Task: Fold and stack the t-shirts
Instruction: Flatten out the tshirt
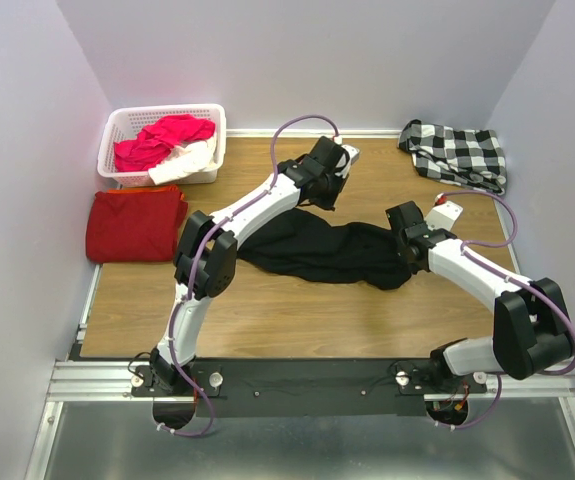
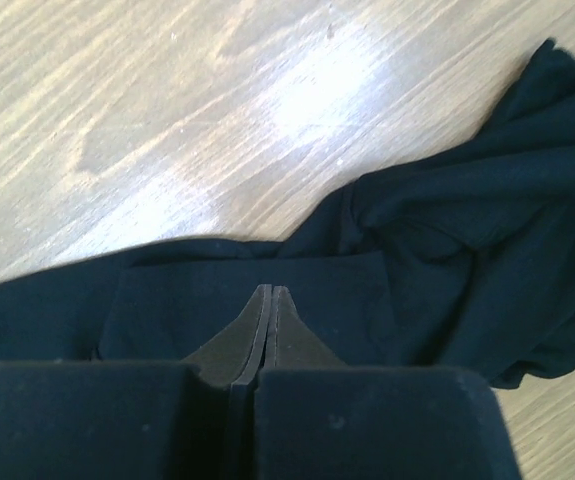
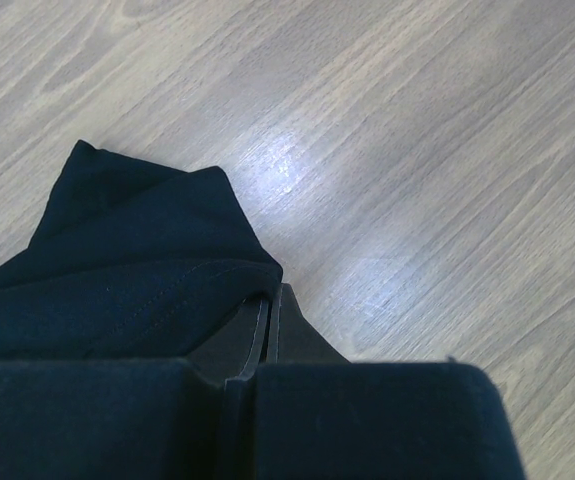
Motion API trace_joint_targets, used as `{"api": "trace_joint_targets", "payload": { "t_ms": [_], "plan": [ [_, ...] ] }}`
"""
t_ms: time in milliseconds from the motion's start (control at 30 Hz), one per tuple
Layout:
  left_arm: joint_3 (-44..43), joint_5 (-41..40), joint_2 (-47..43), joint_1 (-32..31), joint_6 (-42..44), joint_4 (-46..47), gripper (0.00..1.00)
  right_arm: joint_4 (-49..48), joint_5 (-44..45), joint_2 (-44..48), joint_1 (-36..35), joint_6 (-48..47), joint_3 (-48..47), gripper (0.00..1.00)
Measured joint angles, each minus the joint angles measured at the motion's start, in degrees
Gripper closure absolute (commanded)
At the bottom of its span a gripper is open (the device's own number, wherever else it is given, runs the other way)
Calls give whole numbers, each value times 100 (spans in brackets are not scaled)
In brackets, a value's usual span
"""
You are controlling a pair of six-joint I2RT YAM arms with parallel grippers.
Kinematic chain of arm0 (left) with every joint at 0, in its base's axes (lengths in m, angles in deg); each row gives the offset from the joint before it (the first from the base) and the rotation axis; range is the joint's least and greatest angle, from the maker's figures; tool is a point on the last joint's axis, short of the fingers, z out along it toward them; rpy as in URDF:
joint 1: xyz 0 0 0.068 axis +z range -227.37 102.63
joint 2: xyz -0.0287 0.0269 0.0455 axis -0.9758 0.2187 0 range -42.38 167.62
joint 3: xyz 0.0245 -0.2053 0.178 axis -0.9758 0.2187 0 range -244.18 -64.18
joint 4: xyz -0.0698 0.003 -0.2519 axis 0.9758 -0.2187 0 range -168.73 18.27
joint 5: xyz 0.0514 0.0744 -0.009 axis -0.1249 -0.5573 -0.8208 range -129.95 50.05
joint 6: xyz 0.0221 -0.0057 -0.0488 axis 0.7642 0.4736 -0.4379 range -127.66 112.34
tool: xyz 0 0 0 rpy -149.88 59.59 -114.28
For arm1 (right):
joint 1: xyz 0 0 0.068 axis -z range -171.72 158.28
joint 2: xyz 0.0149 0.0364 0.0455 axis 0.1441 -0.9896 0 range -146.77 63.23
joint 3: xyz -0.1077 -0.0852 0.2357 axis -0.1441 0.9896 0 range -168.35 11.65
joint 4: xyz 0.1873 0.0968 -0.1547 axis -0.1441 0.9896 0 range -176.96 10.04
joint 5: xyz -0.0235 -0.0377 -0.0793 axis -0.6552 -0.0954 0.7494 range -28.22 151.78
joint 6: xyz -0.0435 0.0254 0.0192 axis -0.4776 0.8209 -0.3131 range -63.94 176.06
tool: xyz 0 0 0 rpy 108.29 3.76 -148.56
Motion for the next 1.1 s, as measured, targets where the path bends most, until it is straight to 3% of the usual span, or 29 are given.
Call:
{"api": "trace_joint_targets", "payload": {
  "t_ms": [67, 167, 200, 300, 400, 733, 1100],
  "plan": [
    [63, 4, 0, 13, 2, 0, 100, 0, 0, 0, 0, 13, 0, 99],
    [120, 13, 0, 22, 7, 0, 80, 0, 0, 0, 0, 17, 0, 99],
    [125, 28, 0, 24, 11, 0, 68, 0, 0, 0, 0, 17, 0, 99],
    [129, 136, 0, 31, 24, 2, 56, 0, 0, 0, 0, 17, 0, 99],
    [149, 376, 0, 31, 94, 2, 51, 0, -2, 0, 0, 20, 2, 99],
    [162, 1010, 17, -225, 245, 9, 50, 4, -4, 0, 2, 17, 24, 99],
    [199, 1115, 304, -573, 249, 68, 51, 101, -7, 35, 24, 15, 33, 99]
  ]
}}
